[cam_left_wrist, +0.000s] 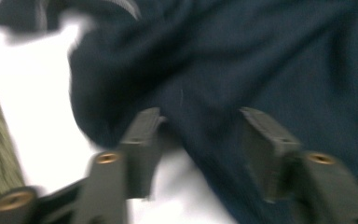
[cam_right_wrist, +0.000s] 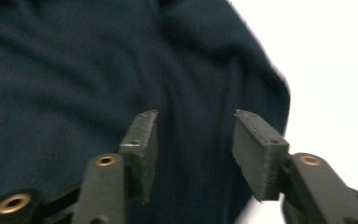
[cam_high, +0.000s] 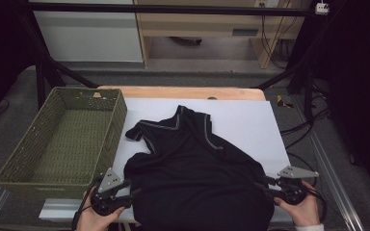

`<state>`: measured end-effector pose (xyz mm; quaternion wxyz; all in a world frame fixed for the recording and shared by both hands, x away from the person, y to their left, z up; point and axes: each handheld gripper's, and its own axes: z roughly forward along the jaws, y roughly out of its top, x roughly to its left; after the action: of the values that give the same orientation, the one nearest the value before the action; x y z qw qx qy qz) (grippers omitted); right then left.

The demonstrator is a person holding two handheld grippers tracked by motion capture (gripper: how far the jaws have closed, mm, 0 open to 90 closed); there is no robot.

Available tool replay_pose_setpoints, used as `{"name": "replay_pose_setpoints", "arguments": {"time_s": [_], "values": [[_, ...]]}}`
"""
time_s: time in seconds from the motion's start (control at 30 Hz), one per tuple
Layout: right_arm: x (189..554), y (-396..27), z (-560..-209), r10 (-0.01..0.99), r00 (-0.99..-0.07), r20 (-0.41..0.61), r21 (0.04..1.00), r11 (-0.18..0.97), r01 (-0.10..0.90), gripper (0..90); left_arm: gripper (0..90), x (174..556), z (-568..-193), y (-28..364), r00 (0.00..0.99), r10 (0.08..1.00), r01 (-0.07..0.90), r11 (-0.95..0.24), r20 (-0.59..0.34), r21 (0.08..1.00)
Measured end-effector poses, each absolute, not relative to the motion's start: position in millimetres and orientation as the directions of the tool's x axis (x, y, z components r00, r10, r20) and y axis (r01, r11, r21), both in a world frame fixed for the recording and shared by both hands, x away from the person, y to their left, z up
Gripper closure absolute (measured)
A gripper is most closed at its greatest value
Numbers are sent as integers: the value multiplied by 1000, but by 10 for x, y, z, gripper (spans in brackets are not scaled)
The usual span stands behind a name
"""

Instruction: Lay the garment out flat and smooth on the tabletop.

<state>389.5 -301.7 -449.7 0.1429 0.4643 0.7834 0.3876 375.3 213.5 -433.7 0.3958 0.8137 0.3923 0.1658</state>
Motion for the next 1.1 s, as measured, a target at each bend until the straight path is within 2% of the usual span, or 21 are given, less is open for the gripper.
{"name": "replay_pose_setpoints", "arguments": {"time_s": [0.1,0.3,0.37,0.47,0.6,0.67,0.83,0.93,1.03,1.07,1.1], "values": [[4123,-2945,-4466,837,-531,130,767,255,589,451,317,3890,-4259,2124,638,768,474,-331,-60,816],[4521,-2722,-4508,820,-561,114,790,268,552,445,155,4159,-4175,2013,626,776,477,-304,-76,825],[4603,-2638,-4518,810,-574,119,786,276,553,447,128,4265,-4171,1946,628,775,484,-316,-73,816],[4727,-2505,-4506,797,-596,98,779,312,545,445,125,4471,-4210,1861,617,783,500,-318,-74,806],[4886,-2375,-4495,794,-597,115,777,303,552,462,130,4750,-4298,1776,602,797,506,-330,-53,797],[4972,-2321,-4511,791,-602,111,769,315,556,467,175,4874,-4353,1750,590,807,505,-340,-30,793],[5130,-2194,-4578,783,-609,122,749,331,575,473,336,5077,-4502,1766,566,824,553,-344,-39,759],[5175,-2149,-4607,775,-615,141,746,325,581,496,429,5107,-4561,1794,565,819,583,-314,-97,749],[5190,-2126,-4638,767,-622,160,744,320,587,560,541,5126,-4592,1797,559,819,603,-292,-132,743],[5192,-2117,-4649,765,-624,157,743,324,585,596,572,5134,-4603,1792,558,820,603,-294,-129,741],[5192,-2109,-4659,764,-627,153,746,327,580,675,601,5139,-4618,1788,562,817,605,-299,-129,738]]}}
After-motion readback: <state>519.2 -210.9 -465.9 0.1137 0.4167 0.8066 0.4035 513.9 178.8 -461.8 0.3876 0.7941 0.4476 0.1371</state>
